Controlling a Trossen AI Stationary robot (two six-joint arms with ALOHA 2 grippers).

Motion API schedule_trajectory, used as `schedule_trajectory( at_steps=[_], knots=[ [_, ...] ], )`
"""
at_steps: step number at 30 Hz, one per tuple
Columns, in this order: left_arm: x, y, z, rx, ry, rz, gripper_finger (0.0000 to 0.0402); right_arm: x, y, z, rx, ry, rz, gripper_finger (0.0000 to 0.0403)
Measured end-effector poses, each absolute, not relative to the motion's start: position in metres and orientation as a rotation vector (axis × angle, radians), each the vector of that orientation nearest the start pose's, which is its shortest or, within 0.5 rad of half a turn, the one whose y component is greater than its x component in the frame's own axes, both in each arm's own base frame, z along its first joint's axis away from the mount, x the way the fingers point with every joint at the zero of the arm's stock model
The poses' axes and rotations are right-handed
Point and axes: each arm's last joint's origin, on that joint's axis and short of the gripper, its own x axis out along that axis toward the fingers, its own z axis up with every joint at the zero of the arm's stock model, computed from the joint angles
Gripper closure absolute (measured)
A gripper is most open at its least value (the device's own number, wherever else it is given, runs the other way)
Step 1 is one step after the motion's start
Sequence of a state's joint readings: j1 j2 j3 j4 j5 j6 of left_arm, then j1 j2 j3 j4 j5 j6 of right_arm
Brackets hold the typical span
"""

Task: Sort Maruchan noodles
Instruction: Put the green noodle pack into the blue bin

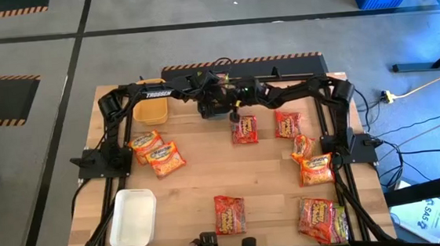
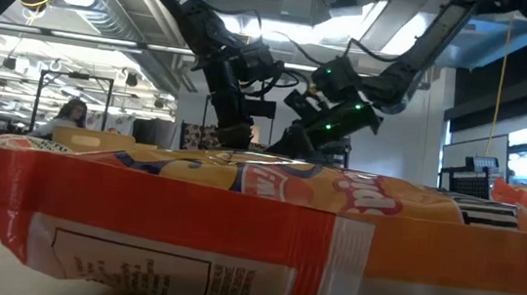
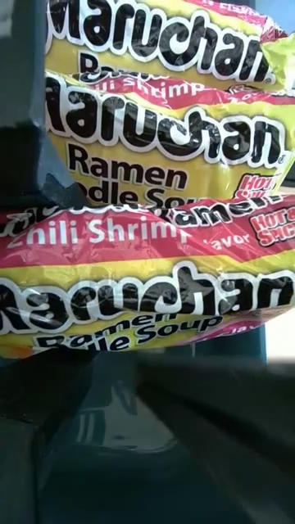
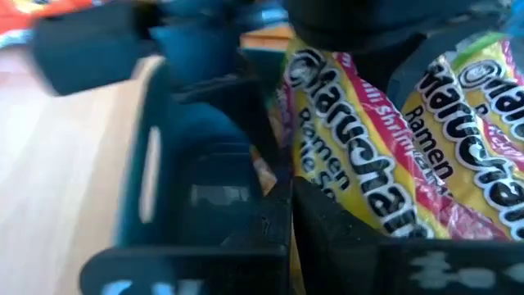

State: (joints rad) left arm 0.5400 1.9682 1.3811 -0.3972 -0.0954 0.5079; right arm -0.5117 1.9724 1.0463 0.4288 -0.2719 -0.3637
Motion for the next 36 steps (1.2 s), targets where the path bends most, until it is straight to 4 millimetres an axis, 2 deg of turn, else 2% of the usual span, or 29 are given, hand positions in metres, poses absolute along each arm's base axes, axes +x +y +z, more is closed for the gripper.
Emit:
schedule_trajectory(
  at_steps=[7,13,21,28,36],
  knots=[
    [0.352,0.210,0.189,0.244,1.088,0.338,0.0193,0.362,-0.196,0.143,-0.167,0.539,-0.199,0.0402],
    [0.351,0.200,0.216,0.286,1.024,0.366,0.0191,0.362,-0.197,0.142,-0.160,0.558,-0.234,0.0402],
    [0.339,0.192,0.253,0.280,0.943,0.442,0.0193,0.361,-0.197,0.142,-0.159,0.564,-0.264,0.0402],
    [0.325,0.163,0.295,0.228,0.845,0.468,0.0193,0.360,-0.194,0.149,-0.131,0.567,-0.268,0.0402],
    [0.306,0.115,0.324,0.108,0.831,0.442,0.0193,0.352,-0.177,0.183,-0.134,0.590,-0.237,0.0402]
  ],
)
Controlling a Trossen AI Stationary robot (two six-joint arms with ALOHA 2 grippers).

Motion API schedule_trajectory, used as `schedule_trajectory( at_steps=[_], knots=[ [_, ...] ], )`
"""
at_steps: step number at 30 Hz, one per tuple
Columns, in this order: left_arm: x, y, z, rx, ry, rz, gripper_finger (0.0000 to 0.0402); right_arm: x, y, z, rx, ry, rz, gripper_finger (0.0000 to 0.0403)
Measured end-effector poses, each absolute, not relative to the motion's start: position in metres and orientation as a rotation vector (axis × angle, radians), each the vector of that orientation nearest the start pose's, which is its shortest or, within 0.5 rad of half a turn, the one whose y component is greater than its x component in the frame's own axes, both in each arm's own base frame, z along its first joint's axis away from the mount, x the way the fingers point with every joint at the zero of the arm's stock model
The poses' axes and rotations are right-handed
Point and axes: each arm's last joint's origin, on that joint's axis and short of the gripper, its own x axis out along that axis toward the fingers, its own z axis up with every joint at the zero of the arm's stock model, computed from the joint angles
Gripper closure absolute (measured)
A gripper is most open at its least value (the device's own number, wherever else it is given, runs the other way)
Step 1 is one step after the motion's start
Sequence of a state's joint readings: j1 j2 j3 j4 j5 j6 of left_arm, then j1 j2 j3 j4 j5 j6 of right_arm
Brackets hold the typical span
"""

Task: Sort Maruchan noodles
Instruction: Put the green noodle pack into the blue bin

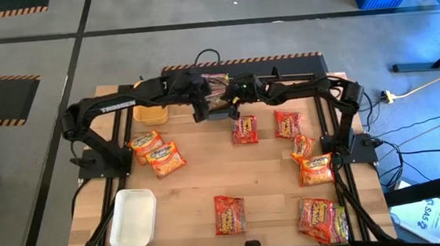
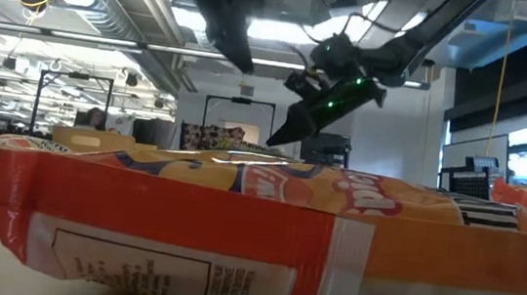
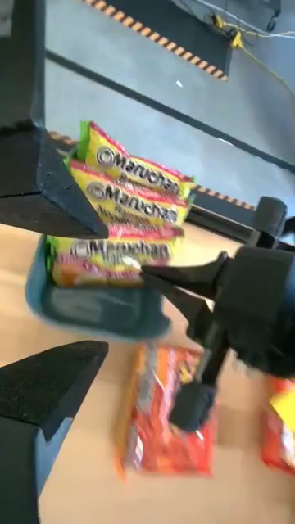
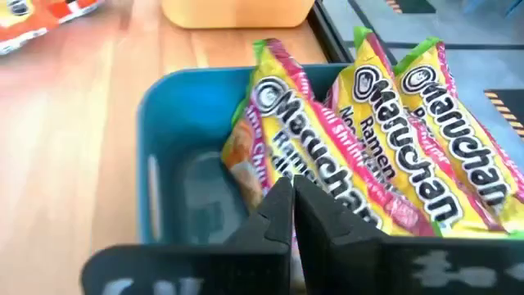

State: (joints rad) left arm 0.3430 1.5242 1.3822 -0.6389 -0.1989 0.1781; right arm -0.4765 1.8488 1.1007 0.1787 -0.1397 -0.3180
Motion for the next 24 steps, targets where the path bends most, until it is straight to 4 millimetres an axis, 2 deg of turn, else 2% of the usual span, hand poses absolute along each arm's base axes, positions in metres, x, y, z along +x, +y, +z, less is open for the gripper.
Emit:
schedule_trajectory(
  at_steps=[5,8,11,15,18,21,24],
  knots=[
    [0.304,0.087,0.326,0.036,0.854,0.422,0.0193,0.345,-0.158,0.202,-0.124,0.638,-0.194,0.0402],
    [0.304,0.066,0.322,0.021,0.907,0.446,0.0193,0.342,-0.133,0.220,-0.097,0.652,-0.166,0.0402],
    [0.304,0.042,0.320,0.012,0.931,0.479,0.0193,0.335,-0.098,0.244,-0.094,0.659,-0.161,0.0402],
    [0.305,0.002,0.316,0.032,0.898,0.493,0.0193,0.313,-0.048,0.271,-0.126,0.723,-0.175,0.0402],
    [0.305,-0.028,0.310,0.045,0.857,0.479,0.0193,0.292,-0.015,0.290,-0.081,0.727,-0.149,0.0402],
    [0.310,-0.054,0.290,0.033,0.778,0.429,0.0193,0.269,0.007,0.305,0.013,0.739,-0.123,0.0402],
    [0.310,-0.076,0.266,0.016,0.702,0.356,0.0193,0.242,0.022,0.311,0.095,0.827,-0.116,0.0402]
  ],
)
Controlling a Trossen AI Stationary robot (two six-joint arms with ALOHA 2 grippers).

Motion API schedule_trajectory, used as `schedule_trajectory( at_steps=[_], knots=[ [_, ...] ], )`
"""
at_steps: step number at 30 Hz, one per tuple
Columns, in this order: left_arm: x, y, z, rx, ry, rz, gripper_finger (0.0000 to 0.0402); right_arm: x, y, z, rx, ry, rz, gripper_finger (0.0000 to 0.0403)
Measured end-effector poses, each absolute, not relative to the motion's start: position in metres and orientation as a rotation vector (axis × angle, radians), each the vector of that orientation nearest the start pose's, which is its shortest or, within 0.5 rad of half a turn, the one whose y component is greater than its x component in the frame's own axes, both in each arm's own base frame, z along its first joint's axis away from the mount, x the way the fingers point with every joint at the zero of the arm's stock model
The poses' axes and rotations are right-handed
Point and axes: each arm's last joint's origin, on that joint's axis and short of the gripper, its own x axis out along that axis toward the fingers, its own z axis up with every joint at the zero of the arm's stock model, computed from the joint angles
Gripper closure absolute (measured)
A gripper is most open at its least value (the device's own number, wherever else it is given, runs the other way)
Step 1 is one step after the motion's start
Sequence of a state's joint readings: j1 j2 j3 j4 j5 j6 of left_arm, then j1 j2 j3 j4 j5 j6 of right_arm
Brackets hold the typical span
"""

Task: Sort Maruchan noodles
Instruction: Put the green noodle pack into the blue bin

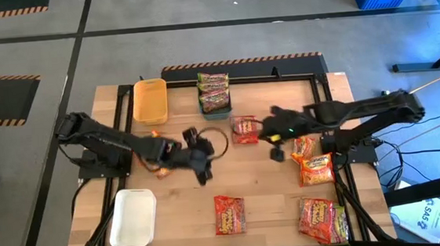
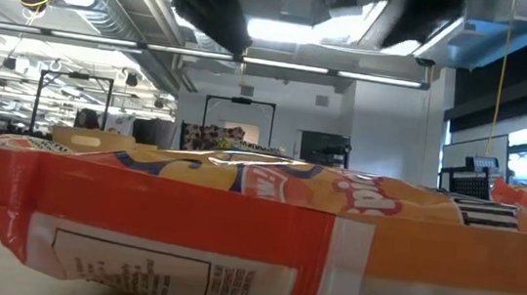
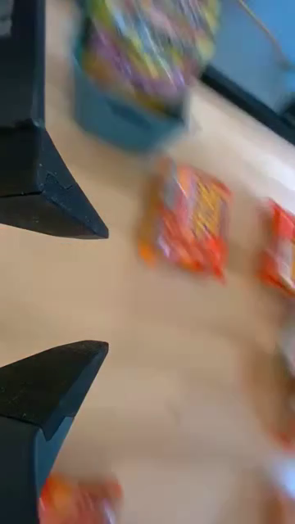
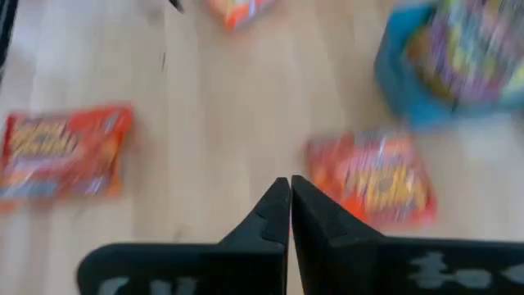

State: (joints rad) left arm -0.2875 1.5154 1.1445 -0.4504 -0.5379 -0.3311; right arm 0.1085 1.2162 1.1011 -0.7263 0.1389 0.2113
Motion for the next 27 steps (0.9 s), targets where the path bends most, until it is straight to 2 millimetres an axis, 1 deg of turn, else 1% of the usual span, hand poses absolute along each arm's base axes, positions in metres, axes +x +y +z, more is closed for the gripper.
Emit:
schedule_trajectory(
  at_steps=[2,4,6,9,12,14,17,19,21,24,27],
  knots=[
    [0.311,-0.087,0.253,-0.012,0.622,0.314,0.0193,0.227,0.029,0.310,0.155,0.906,-0.135,0.0402],
    [0.308,-0.093,0.235,-0.030,0.561,0.298,0.0193,0.217,0.035,0.307,0.191,0.970,-0.151,0.0402],
    [0.310,-0.096,0.218,-0.058,0.481,0.275,0.0193,0.212,0.041,0.301,0.225,1.011,-0.164,0.0402],
    [0.313,-0.099,0.205,-0.113,0.373,0.224,0.0193,0.207,0.048,0.289,0.288,1.070,-0.161,0.0402],
    [0.316,-0.100,0.192,-0.121,0.377,0.196,0.0193,0.204,0.053,0.275,0.380,1.153,-0.190,0.0388],
    [0.318,-0.101,0.188,-0.123,0.383,0.183,0.0193,0.197,0.058,0.265,0.436,1.239,-0.195,0.0362],
    [0.320,-0.104,0.187,-0.140,0.380,0.152,0.0193,0.189,0.070,0.252,0.567,1.378,-0.149,0.0308],
    [0.320,-0.107,0.185,-0.161,0.382,0.139,0.0193,0.181,0.082,0.245,0.654,1.478,-0.099,0.0273],
    [0.319,-0.111,0.183,-0.162,0.389,0.124,0.0193,0.173,0.095,0.238,0.692,1.543,-0.085,0.0247],
    [0.317,-0.119,0.185,-0.189,0.375,0.103,0.0193,0.163,0.118,0.227,0.761,1.585,-0.057,0.0226],
    [0.314,-0.127,0.185,-0.198,0.371,0.092,0.0193,0.151,0.141,0.217,0.813,1.619,-0.026,0.0223]
  ],
)
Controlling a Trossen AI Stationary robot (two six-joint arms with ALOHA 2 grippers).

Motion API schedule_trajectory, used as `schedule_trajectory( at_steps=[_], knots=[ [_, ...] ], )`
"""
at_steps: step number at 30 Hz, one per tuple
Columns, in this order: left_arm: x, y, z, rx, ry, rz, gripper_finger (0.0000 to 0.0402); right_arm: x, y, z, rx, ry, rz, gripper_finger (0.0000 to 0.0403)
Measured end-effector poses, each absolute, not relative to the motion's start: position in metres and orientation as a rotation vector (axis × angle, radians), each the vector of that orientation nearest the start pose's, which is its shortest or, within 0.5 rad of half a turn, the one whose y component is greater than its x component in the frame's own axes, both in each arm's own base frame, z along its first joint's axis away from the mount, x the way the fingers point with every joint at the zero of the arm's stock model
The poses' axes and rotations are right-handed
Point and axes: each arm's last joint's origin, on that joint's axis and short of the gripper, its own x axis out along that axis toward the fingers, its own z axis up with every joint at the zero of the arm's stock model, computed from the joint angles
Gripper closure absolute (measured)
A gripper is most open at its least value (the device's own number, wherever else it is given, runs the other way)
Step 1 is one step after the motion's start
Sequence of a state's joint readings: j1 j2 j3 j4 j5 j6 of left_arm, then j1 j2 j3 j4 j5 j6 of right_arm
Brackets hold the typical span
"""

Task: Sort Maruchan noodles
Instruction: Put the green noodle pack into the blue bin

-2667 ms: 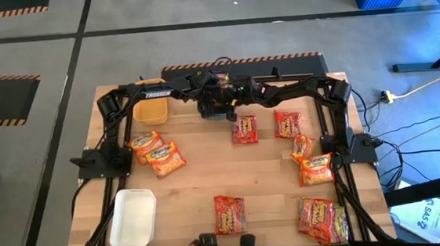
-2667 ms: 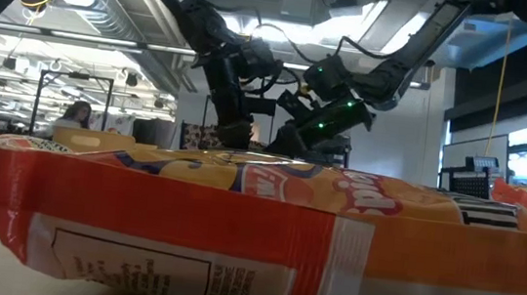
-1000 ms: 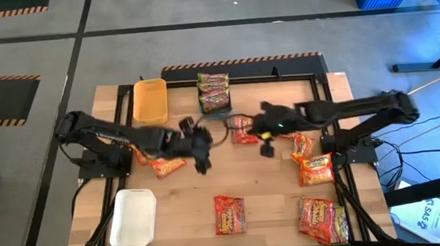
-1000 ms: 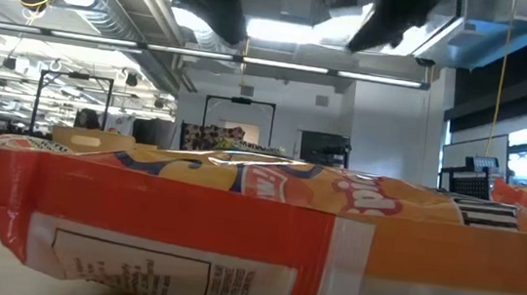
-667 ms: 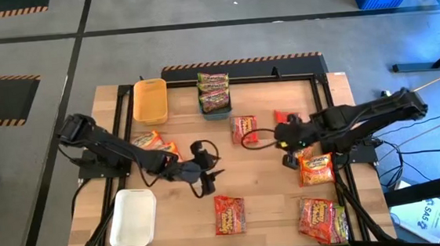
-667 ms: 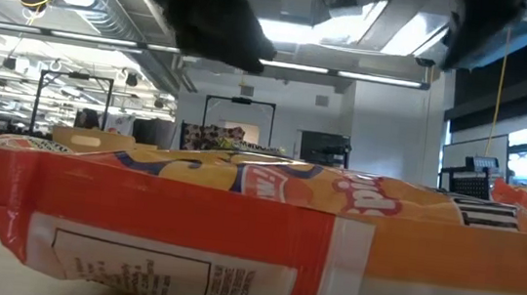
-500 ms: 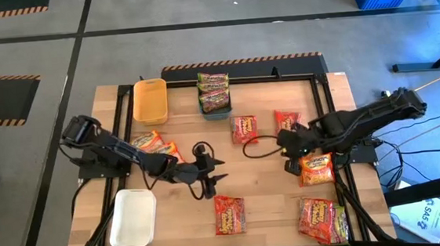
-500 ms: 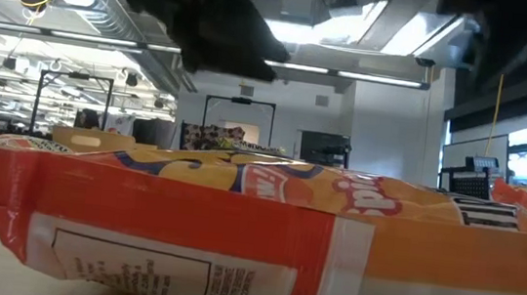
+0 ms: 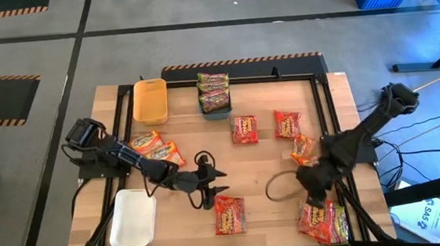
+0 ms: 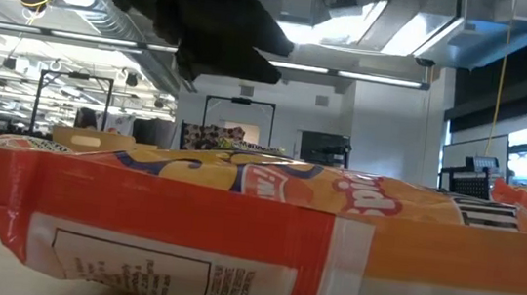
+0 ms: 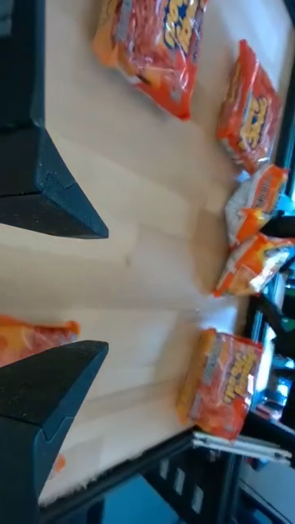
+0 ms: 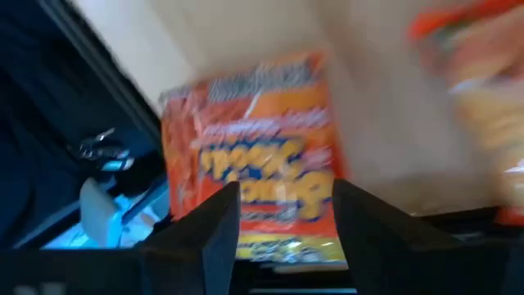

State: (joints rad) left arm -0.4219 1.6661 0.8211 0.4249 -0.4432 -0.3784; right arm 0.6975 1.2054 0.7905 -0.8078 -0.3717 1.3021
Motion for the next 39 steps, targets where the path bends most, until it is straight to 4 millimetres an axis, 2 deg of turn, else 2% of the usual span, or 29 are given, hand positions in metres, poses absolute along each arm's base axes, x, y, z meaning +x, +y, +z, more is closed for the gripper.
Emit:
schedule_trajectory(
  at_steps=[8,12,17,20,24,30,33,36,39],
  knots=[
    [0.309,-0.148,0.187,-0.230,0.312,0.036,0.0193,0.124,0.187,0.201,0.879,1.683,-0.082,0.0245],
    [0.307,-0.152,0.186,-0.216,0.312,0.058,0.0193,0.112,0.212,0.193,0.947,1.694,-0.108,0.0263],
    [0.305,-0.154,0.186,-0.206,0.304,0.085,0.0193,0.104,0.229,0.172,0.853,1.729,-0.135,0.0291],
    [0.305,-0.154,0.186,-0.205,0.301,0.092,0.0193,0.112,0.231,0.166,0.836,1.701,-0.120,0.0305],
    [0.305,-0.153,0.186,-0.197,0.293,0.122,0.0193,0.126,0.230,0.174,0.815,1.636,-0.045,0.0318],
    [0.305,-0.152,0.185,-0.186,0.302,0.129,0.0193,0.154,0.210,0.171,0.692,1.420,-0.050,0.0324],
    [0.305,-0.152,0.185,-0.185,0.302,0.132,0.0193,0.163,0.200,0.170,0.620,1.409,-0.023,0.0324],
    [0.305,-0.152,0.185,-0.185,0.302,0.131,0.0193,0.166,0.189,0.169,0.573,1.429,-0.079,0.0324],
    [0.305,-0.152,0.185,-0.186,0.302,0.131,0.0193,0.169,0.194,0.177,0.576,1.416,-0.029,0.0324]
  ],
)
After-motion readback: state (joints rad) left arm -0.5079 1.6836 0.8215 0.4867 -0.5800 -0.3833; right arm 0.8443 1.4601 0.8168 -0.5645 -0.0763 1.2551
